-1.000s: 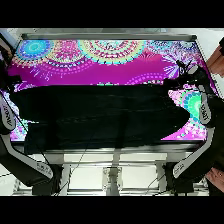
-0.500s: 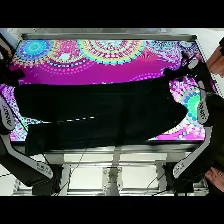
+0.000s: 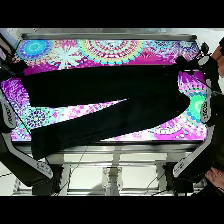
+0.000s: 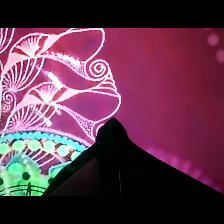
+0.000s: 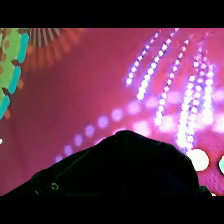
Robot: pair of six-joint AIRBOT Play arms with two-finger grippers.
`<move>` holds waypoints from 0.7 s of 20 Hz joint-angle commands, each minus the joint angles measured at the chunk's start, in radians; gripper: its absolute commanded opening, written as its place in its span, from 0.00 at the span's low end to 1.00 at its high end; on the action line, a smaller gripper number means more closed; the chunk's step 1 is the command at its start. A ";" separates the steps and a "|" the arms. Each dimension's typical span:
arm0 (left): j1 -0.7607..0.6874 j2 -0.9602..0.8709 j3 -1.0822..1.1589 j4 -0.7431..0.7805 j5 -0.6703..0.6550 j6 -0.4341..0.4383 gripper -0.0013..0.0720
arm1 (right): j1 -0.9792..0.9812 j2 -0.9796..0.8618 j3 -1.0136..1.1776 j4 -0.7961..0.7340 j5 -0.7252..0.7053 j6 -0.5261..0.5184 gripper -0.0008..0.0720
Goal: Fold the clothes and pants, and hang the long-sleeved shirts on hangers.
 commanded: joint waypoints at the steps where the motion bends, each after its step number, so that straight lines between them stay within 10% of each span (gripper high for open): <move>1: -0.006 -0.034 0.000 -0.050 0.080 -0.016 0.07 | 0.011 -0.032 0.006 0.037 -0.055 0.013 0.03; 8: -0.037 -0.075 0.000 -0.094 0.250 -0.035 0.12 | 0.039 -0.059 0.006 0.066 -0.118 -0.006 0.08; 11: -0.036 -0.072 0.000 -0.093 0.266 -0.035 0.73 | 0.037 -0.060 0.032 0.061 -0.093 -0.040 0.29; 14: -0.036 -0.054 0.000 -0.093 0.261 -0.034 0.73 | 0.024 -0.059 0.100 0.035 -0.020 -0.040 0.45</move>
